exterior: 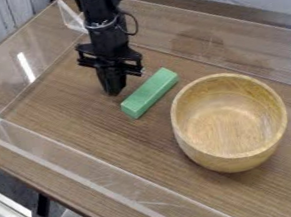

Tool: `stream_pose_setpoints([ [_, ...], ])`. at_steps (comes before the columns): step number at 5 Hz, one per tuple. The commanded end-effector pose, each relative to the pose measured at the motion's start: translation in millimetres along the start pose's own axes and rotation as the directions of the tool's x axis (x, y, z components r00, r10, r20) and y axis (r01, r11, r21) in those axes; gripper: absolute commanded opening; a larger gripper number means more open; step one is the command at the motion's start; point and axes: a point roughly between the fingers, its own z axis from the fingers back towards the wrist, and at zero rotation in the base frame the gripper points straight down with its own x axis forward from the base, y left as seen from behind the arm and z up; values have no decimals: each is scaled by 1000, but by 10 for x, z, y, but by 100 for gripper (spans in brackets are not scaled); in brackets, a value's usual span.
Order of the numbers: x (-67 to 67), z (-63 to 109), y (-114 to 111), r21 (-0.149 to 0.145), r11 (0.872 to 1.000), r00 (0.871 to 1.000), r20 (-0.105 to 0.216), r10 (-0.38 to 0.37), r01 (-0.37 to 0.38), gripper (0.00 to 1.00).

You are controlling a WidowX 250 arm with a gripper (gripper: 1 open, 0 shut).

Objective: Remove the green block from inside the brown bowl and put it on the table

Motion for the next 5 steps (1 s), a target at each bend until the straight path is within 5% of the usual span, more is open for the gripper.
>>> stream_pose_setpoints([
  [1, 55, 103, 108, 26, 1000, 999, 41, 13, -14, 0],
  [5, -14, -43, 328, 51, 997, 998, -1, 59, -59, 0],
])
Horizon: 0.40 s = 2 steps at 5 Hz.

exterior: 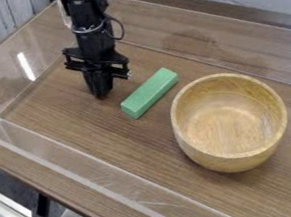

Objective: Remove the green block from inside the brown bowl and put it on the table

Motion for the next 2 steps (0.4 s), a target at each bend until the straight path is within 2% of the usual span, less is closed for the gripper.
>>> stream_pose_setpoints([
  [1, 12, 35, 124, 19, 999, 999, 11, 31, -31, 0],
  [2, -4, 20, 151, 23, 999, 999, 1, 37, -37, 0],
])
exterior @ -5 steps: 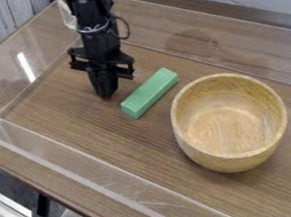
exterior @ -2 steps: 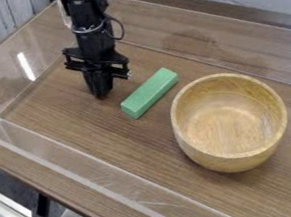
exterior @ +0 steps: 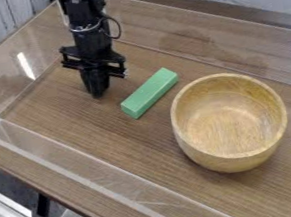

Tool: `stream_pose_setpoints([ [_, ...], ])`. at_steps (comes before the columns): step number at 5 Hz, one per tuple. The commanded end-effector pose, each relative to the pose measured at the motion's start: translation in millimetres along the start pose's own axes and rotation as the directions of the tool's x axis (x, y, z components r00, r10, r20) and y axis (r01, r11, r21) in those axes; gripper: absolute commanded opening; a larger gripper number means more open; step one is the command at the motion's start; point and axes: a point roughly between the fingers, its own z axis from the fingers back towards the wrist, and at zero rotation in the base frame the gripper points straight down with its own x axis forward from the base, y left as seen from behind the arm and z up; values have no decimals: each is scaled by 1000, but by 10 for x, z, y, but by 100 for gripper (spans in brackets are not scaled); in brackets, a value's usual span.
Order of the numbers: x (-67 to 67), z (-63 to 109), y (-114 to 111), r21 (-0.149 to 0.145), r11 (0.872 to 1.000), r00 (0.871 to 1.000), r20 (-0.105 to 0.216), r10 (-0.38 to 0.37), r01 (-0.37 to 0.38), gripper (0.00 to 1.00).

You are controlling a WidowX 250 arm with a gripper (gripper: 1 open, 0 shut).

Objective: Remove the green block from inside the brown bowl and put it on the table

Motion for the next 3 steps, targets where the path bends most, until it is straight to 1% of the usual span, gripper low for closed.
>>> stream_pose_setpoints([
  [1, -26, -3, 113, 14, 999, 999, -5, 34, -34, 0],
  [3, -51, -22, 151, 21, 999, 999, -25, 43, -42, 0],
])
